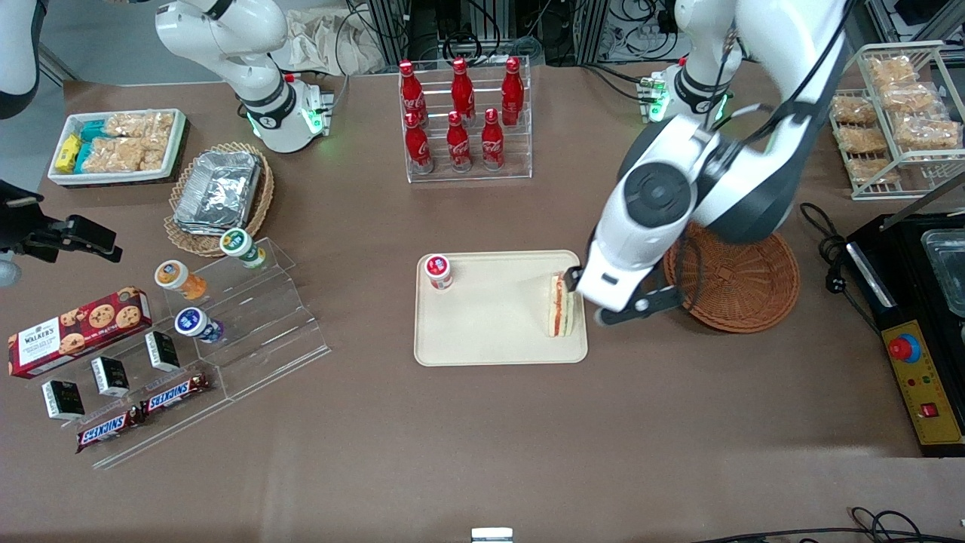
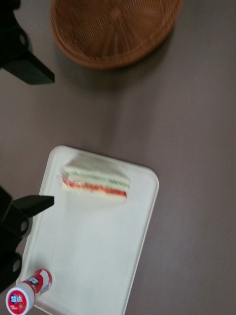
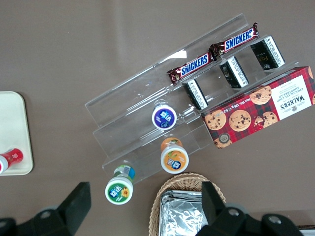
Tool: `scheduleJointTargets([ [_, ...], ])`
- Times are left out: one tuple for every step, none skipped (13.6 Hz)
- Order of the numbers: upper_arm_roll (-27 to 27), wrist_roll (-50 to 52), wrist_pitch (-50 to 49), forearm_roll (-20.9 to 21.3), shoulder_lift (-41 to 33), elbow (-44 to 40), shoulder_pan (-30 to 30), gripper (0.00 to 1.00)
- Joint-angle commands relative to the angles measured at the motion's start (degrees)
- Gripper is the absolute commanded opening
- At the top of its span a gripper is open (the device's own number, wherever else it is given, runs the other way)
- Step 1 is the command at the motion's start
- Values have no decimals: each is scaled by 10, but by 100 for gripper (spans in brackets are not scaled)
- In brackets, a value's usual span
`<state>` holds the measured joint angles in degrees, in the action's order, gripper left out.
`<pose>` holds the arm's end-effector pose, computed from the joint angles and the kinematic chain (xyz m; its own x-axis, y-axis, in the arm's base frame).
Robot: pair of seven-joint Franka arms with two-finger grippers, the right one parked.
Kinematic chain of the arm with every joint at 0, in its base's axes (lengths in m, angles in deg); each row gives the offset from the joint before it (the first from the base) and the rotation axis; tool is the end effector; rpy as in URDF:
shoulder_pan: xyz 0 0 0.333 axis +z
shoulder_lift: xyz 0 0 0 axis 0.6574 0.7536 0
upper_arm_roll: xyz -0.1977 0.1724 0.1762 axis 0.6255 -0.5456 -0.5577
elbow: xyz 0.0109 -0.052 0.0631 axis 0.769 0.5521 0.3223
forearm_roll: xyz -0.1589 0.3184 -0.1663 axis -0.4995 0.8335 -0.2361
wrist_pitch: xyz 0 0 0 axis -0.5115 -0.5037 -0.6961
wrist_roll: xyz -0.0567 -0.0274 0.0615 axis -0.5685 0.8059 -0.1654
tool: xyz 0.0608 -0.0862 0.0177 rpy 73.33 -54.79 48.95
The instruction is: Place sandwich from basket to tray
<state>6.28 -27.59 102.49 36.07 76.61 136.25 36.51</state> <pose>0.5666 -0.3077 0.4755 0.9526 0.2931 -0.0816 0.2858 -0.9540 -0.0906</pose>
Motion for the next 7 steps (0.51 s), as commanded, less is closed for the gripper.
scheduleJointTargets([
  [-57, -23, -60, -47, -92, 21, -2, 100],
  [-91, -55, -75, -61, -121, 24, -7, 100],
  [-119, -93, -92, -73, -147, 29, -9, 100],
  [-148, -135, -99, -81, -173, 37, -9, 100],
  [-182, -181, -100, -90, -198, 51, -11, 100],
  [-214, -231, -100, -101, -222, 67, -16, 100],
  [-243, -289, -99, -105, -243, 81, -16, 100],
])
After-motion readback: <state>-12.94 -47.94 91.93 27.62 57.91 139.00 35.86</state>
